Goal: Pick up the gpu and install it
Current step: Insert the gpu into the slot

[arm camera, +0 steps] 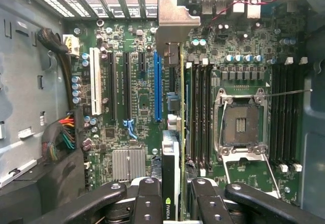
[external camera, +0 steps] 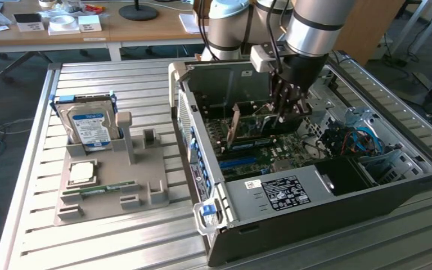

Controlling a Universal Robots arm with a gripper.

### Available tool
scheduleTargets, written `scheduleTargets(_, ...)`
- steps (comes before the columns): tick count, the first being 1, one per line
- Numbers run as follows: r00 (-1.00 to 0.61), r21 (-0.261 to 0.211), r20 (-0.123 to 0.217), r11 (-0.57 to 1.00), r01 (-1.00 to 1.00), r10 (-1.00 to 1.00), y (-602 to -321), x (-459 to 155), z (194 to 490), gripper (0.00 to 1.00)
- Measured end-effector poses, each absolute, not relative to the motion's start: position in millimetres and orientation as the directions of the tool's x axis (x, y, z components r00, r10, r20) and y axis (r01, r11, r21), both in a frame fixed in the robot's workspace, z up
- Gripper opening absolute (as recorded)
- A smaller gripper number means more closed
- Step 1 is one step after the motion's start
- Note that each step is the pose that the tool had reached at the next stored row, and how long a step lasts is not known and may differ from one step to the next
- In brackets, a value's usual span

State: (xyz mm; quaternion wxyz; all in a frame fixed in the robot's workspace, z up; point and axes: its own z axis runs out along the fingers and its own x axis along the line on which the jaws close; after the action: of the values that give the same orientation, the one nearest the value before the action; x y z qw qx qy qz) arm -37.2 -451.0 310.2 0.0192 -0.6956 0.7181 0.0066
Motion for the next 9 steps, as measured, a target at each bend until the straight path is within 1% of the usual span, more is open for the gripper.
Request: scheduleTargets(9,-0.031,-0.017,-0.037,0.032,-0.999,-0.999,-451.0,-37.2,309.0,0.27)
